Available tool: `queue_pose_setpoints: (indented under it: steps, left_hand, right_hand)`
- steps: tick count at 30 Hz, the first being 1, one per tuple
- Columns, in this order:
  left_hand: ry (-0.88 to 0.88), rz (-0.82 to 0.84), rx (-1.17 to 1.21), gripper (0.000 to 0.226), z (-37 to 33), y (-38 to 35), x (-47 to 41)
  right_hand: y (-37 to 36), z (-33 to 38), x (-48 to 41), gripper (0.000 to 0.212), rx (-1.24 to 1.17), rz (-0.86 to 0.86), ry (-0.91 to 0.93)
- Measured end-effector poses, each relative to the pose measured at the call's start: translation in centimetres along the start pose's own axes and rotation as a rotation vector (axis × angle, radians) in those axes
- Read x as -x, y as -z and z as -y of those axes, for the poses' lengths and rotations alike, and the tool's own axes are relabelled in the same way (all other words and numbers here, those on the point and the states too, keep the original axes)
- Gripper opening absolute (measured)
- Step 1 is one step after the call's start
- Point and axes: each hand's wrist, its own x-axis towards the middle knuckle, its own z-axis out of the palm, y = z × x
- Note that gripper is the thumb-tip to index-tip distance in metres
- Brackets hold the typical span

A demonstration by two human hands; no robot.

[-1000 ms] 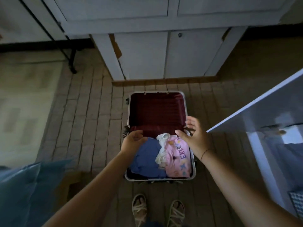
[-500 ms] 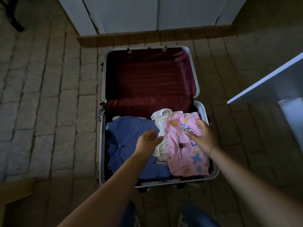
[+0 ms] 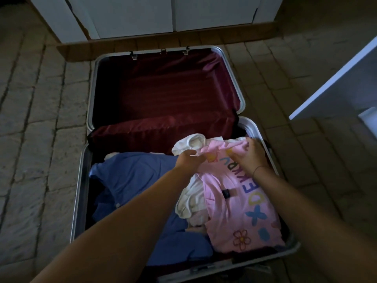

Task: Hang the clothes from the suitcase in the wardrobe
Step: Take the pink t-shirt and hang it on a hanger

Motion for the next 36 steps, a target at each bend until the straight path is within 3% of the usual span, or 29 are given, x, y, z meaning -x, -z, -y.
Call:
queue_pose_setpoints:
  steps: [2,3,5,8,10,14,16,18,21,24,25,28,31,36]
  left_hand:
    - [0.006,0.031,-0.003,0.031,0.1,-0.5,0.4]
    - [0.014,0.047,-0.009,0.028,0.0,-0.7,0.6]
    - [0.019,0.058,-0.047,0.042,0.0,-1.0,0.8]
    - [-0.007,0.039,-0.056,0.044,0.0,-0.9,1.0]
    - [-0.029,0.024,-0.029,0.047,-0.1,-0.6,0.8]
    - [-0.110,-0.010,-0.012,0.048,-0.9,0.2,1.2]
    - [-0.146,0.012,0.102,0.047,-1.6,0.5,1.6]
    - [-0.148,0.138,0.274,0.047,-2.6,0.9,3.0]
    - [-0.205,0.303,0.270,0.046,-3.3,2.2,5.7]
    - [-0.204,0.362,0.248,0.045,-4.9,4.4,9.0]
    - [-0.192,0.347,0.245,0.049,-6.1,5.1,10.4]
    - [-0.218,0.291,0.218,0.068,-10.1,7.4,14.7]
    - [-0.277,0.297,0.212,0.052,-14.6,10.1,19.9]
    - [-0.353,-0.002,0.081,0.031,-24.8,14.6,29.7]
  right_hand:
    - [0.5,0.9,0.2,0.054,-0.002,-0.017,-0.028]
    - [0.9,1.3,0.2,0.062,-0.011,0.005,-0.056]
    - [1.5,1.4,0.1,0.072,0.005,0.090,-0.092]
    - [2.3,1.9,0.1,0.057,0.139,0.232,-0.029]
    - [2.5,1.9,0.3,0.044,0.129,0.227,0.012]
    - [3.4,1.3,1.1,0.056,-0.166,0.178,0.132]
    - [4.1,2.3,1.7,0.042,-0.401,0.175,0.126]
    - [5.1,3.8,2.5,0.025,-0.683,0.180,0.042]
    - [7.7,6.2,4.2,0.011,-0.976,0.231,-0.017]
    - [11.3,9.9,6.3,0.049,-1.070,0.338,-0.041]
    - [12.6,11.2,6.9,0.057,-1.087,0.377,-0.031]
    - [17.1,16.1,8.5,0.045,-1.185,0.494,-0.049]
    - [22.8,21.3,10.3,0.047,-1.332,0.449,-0.143]
    - [33.6,29.3,14.6,0.036,-1.349,0.369,-0.241]
